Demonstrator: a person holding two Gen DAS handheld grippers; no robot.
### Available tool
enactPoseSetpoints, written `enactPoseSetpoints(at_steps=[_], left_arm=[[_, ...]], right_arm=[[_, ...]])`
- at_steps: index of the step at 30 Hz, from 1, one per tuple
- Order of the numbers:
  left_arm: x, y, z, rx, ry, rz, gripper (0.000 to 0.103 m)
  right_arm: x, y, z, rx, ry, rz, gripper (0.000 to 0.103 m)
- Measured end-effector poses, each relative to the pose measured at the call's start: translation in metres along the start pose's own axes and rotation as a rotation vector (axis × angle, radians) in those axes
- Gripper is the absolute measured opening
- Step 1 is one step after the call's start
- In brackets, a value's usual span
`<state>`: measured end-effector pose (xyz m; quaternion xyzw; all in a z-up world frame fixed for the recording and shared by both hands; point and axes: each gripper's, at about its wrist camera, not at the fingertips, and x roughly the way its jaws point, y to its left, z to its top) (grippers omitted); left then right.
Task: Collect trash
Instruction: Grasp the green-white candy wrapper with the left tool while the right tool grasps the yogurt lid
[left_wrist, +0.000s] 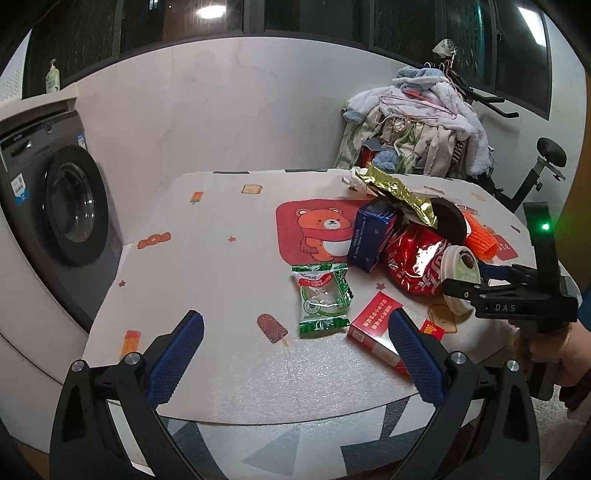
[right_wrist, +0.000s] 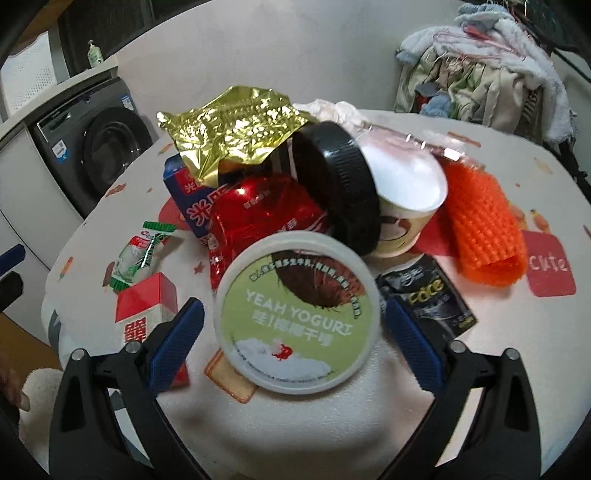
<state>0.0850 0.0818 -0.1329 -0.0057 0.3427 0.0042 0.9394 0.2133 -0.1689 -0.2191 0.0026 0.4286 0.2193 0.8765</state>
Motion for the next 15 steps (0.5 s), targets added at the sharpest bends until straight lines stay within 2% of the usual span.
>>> enactPoseSetpoints(at_steps=[8, 15], left_arm=[[0.010, -0.005, 0.004, 0.007, 0.014, -0.021, 0.094], [0.050, -0.002, 0.012, -0.038, 0.119, -0.071, 0.088]], right_arm=[[-0.017, 0.002, -0.001, -0.025, -0.028, -0.008, 0.087], [-0.046, -0.006, -0.009, -0.017, -0.082, -0.021, 0.087]])
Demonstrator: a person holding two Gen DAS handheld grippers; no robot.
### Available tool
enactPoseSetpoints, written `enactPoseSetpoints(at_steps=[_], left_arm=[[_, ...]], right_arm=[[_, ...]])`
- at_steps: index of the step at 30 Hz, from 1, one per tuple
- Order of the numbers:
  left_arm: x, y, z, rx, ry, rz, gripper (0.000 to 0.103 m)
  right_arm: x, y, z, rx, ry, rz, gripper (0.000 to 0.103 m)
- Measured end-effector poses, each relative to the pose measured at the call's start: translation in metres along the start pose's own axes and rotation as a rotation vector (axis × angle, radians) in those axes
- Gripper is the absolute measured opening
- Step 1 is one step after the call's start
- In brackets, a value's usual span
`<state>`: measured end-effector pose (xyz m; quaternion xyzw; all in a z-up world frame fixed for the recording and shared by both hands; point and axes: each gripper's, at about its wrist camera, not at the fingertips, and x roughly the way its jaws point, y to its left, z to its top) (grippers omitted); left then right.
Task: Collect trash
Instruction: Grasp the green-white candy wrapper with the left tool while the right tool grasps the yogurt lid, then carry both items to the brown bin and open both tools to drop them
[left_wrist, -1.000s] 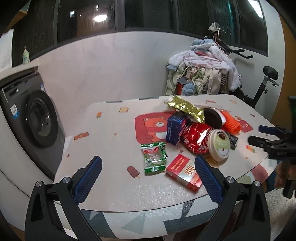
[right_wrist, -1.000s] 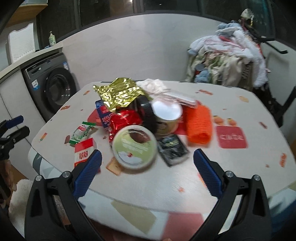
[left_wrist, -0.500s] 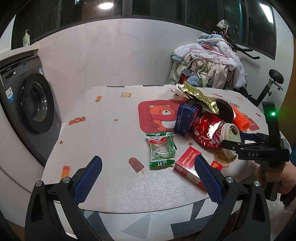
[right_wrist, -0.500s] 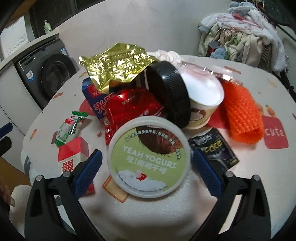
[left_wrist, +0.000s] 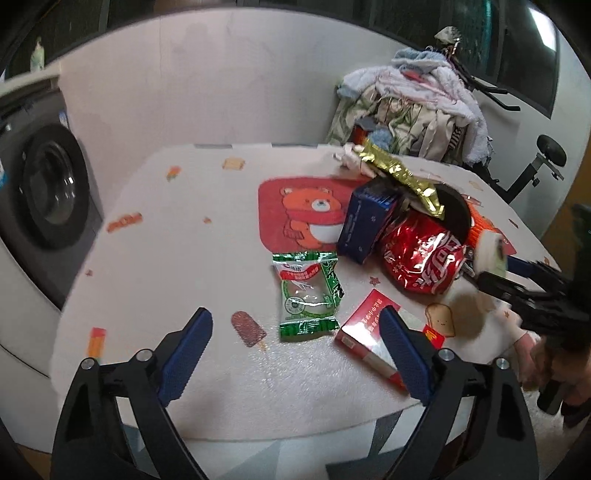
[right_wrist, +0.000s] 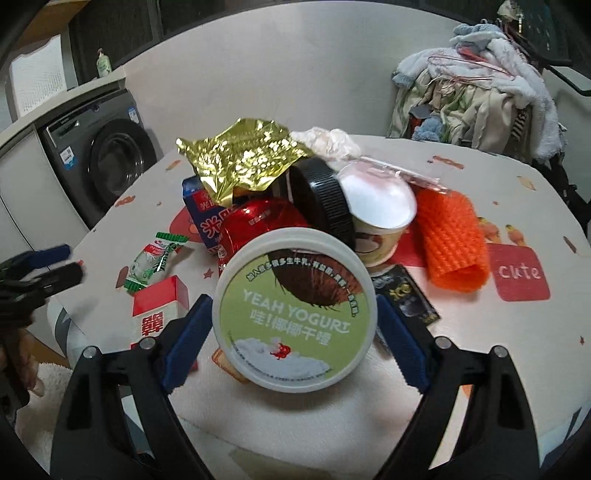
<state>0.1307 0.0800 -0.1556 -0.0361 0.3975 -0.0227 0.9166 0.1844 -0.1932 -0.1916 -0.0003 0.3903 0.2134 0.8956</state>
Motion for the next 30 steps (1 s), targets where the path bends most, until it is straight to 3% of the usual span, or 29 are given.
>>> enactPoseSetpoints(at_steps=[12, 13, 14, 15, 23, 30], left_arm=[[0.095, -0.004, 0.034, 0.009, 0.174, 0.020, 0.083], [0.099, -0.004, 0.034, 0.017, 0.185, 0.028, 0.074], [0.103, -0.005, 0.034, 0.027, 0.196, 0.030, 0.044], [0.109, -0.005, 0.033, 0.043, 0.226, 0.042, 0.034], [0.063, -0.007, 0.033, 0.038, 0.144, 0.000, 0.030], [-0.004, -0.039, 0.010, 0.088, 0.073, -0.071, 0.030]], right_arm=[[-0.029, -0.022, -0.011, 0.048, -0.028, -0.026, 0.087], [-0.030, -0.023, -0.011, 0.049, -0.029, -0.028, 0.087], [-0.032, -0.024, -0.012, 0.052, -0.031, -0.030, 0.087], [-0.034, -0.026, -0.012, 0.055, -0.032, -0.031, 0.087], [-0.053, -0.029, -0.019, 0.051, -0.051, -0.035, 0.087], [-0.075, -0.028, -0.031, 0.061, -0.066, -0.040, 0.087]])
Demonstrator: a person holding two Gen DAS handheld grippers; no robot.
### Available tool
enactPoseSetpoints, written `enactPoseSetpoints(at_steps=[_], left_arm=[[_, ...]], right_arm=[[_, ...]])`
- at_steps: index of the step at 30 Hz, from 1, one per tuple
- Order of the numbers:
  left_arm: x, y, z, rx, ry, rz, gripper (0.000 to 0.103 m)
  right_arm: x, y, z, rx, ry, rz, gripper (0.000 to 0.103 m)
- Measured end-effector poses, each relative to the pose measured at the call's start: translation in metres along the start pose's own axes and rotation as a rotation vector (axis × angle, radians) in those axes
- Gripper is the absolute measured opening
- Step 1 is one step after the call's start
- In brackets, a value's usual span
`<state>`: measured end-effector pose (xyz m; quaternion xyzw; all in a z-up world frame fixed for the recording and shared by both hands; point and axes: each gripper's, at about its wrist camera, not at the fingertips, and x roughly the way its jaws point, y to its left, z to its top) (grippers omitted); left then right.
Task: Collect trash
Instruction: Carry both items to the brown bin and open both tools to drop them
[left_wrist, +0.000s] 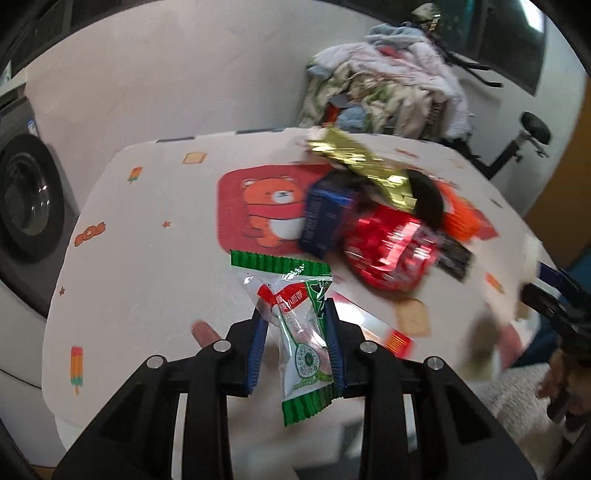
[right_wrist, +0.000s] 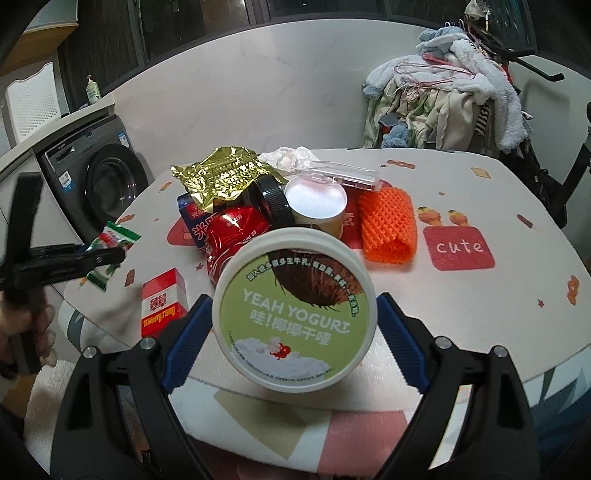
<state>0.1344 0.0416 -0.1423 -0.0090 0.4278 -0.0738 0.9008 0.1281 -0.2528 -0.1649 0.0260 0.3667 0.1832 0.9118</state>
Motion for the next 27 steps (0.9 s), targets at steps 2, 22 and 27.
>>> enactPoseSetpoints(at_steps=[2, 22, 27], left_arm=[[-0.014, -0.015, -0.014, 0.014, -0.011, -0.031, 0.030], [-0.035, -0.144, -0.133, 0.371, 0.040, -0.226, 0.077], [-0.053, -0.115, -0.120, 0.294, -0.047, -0.181, 0.087]], right_arm=[[-0.010, 0.001, -0.004, 0.000, -0.004, -0.005, 0.087], [-0.070, -0.003, -0.065, -0.011, 0.009, -0.049, 0.087], [-0.059, 0.002, -0.084, -0.008, 0.059, -0.031, 0.087]])
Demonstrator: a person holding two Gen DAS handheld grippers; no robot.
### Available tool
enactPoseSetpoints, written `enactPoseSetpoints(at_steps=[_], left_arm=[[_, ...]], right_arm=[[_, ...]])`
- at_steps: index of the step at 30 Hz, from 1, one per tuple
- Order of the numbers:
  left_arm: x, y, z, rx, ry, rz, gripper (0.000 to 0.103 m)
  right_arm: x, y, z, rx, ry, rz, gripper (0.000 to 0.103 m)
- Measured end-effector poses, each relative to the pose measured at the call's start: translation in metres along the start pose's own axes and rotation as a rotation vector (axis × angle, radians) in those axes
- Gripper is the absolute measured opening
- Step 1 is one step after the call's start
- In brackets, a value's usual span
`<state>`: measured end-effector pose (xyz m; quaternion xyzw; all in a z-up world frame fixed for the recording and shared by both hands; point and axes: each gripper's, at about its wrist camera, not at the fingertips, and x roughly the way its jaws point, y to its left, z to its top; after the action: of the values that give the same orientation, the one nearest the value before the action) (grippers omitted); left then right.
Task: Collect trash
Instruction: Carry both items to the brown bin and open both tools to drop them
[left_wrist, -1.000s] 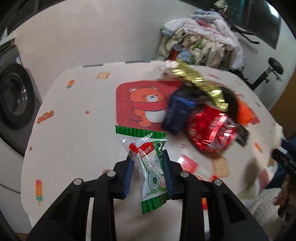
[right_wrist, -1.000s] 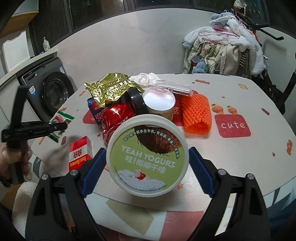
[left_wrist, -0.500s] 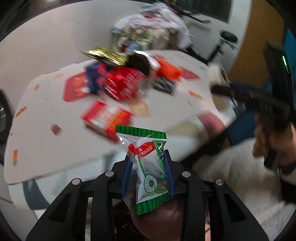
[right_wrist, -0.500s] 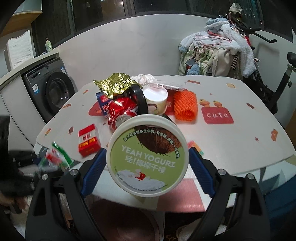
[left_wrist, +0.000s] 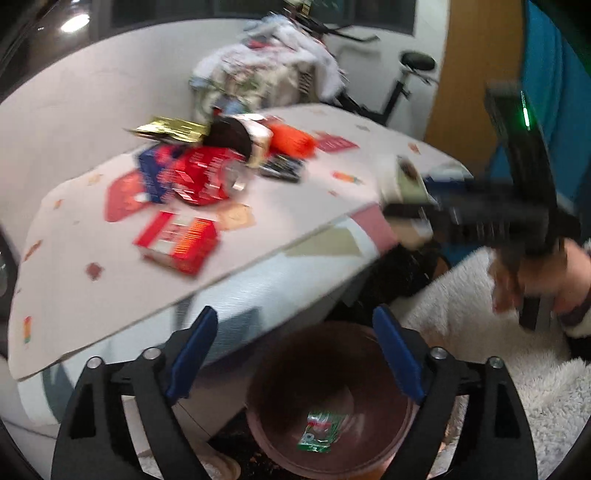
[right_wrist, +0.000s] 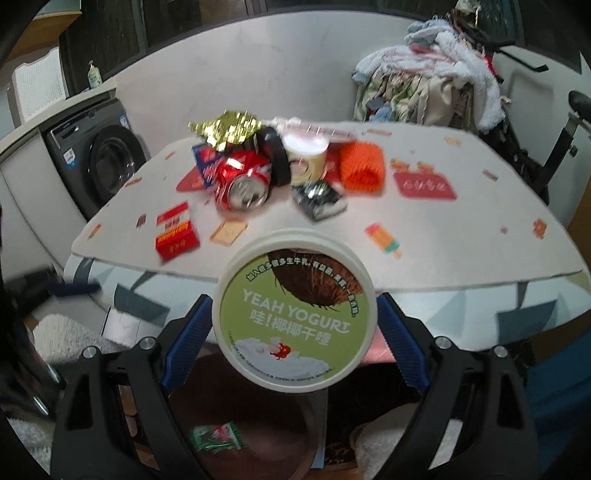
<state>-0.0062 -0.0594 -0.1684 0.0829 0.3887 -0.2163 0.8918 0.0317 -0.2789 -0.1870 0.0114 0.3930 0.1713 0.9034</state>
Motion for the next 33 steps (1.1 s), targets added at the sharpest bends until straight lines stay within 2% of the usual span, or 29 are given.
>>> enactPoseSetpoints(at_steps=[2, 9, 11, 16, 20, 29, 33], left_arm=[[-0.008, 0.014, -0.004, -0.030, -0.032, 0.045, 0.090], [-0.035, 0.064, -0.034, -0.167, -0.093, 0.188, 0.092], [-0.037, 0.072, -0.043, -0.205, -0.105, 0.201, 0.092], [-0.029, 0.084, -0.049, -0.264, -0.081, 0.218, 0.092], [-0.021, 0.086, -0.049, -0.276, -0.058, 0.212, 0.092], [-0.014, 0.087, -0.051, -0.282, -0.037, 0.206, 0.092], [-0.013, 0.087, -0.050, -0.285, -0.030, 0.207, 0.092]], right_arm=[[0.008, 0.007, -0.010, 0.001, 0.032, 0.029, 0.087], [0.046, 0.048, -0.049, -0.076, 0.172, 0.129, 0.088], [0.061, 0.063, -0.061, -0.134, 0.235, 0.143, 0.088], [0.099, 0.086, -0.087, -0.271, 0.390, 0.103, 0.088], [0.123, 0.084, -0.098, -0.266, 0.503, 0.078, 0.088], [0.129, 0.069, -0.100, -0.187, 0.547, 0.074, 0.088], [0.129, 0.067, -0.099, -0.173, 0.539, 0.074, 0.089]])
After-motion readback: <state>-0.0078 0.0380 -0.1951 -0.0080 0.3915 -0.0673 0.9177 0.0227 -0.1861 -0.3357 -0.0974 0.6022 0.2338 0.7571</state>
